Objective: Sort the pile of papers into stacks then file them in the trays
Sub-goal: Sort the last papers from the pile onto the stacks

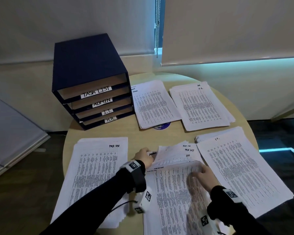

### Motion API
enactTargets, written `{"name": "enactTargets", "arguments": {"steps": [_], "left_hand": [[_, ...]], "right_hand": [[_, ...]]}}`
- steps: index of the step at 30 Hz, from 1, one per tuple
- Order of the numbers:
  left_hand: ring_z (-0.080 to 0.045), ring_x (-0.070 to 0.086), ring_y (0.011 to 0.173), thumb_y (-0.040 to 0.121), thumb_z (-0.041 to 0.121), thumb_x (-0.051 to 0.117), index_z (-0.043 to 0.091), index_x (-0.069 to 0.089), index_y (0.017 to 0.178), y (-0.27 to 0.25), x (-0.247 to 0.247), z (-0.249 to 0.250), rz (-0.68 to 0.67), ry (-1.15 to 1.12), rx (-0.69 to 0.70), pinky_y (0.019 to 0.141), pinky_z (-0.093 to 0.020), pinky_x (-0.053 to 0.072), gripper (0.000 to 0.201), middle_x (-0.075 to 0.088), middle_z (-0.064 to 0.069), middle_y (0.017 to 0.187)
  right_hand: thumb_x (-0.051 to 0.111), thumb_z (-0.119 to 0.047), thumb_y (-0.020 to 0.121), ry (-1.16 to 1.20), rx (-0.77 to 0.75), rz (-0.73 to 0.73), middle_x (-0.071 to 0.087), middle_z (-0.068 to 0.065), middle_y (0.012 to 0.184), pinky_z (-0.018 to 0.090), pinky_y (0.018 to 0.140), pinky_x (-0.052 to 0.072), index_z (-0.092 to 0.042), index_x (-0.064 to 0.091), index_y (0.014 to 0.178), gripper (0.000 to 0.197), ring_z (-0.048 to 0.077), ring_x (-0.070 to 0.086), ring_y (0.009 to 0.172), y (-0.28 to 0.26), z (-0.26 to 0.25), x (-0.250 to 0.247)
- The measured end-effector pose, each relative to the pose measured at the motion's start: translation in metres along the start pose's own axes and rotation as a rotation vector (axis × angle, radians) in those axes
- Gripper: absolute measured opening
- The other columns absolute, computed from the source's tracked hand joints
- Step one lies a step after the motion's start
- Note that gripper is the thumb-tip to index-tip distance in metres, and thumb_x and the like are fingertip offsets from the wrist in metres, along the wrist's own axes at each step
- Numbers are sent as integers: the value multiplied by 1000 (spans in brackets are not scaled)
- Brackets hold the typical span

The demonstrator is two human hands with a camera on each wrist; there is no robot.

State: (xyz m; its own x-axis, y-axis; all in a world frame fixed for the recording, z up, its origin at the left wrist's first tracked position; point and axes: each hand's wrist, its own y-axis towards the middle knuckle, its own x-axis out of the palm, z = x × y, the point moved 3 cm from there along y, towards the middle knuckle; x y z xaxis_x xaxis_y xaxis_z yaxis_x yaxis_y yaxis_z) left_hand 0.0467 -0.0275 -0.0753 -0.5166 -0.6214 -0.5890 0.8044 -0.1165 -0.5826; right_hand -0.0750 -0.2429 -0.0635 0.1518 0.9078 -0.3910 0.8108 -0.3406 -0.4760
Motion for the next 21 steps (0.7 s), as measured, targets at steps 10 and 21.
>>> {"name": "enactTargets", "arguments": {"steps": [10, 21], "left_hand": [[-15, 61, 90, 95, 30, 54, 25, 51, 102, -50, 10, 4, 51, 336, 602, 78, -39, 56, 9, 56, 7, 109], [-19, 61, 103, 92, 17, 58, 12, 58, 125, -55, -9, 15, -65, 69, 446, 85, -23, 46, 33, 63, -3, 117]], "right_hand": [[52, 11, 80, 58, -47, -42, 69, -2, 85, 23, 66, 45, -15, 66, 90, 31, 15, 63, 81, -2, -2, 1], [54, 13, 76, 92, -4, 8, 65, 7, 73, 29, 66, 46, -7, 63, 74, 22, 23, 59, 73, 0, 1, -1]]}}
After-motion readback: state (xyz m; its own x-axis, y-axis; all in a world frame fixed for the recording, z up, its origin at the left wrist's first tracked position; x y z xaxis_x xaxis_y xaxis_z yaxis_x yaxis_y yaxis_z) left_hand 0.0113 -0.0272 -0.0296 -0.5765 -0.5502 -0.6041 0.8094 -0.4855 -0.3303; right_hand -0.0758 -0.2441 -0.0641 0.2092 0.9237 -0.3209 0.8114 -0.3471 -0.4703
